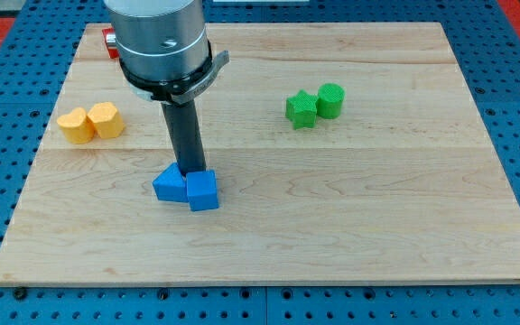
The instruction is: Push the blue triangle to the left of the blue cube
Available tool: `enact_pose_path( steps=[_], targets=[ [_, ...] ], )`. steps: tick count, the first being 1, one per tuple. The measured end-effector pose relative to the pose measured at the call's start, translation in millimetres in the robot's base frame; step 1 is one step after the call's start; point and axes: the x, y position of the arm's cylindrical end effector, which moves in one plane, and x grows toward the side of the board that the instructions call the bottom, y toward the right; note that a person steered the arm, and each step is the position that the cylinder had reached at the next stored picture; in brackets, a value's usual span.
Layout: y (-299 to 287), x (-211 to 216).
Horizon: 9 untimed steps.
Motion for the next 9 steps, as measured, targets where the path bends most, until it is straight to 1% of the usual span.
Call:
enact_pose_path(
  steps=[2, 4, 7, 8, 9],
  targets=[
    [-2, 1],
    [-16, -16],
    [-21, 16],
    [-17, -12],
    [45, -44]
  ],
)
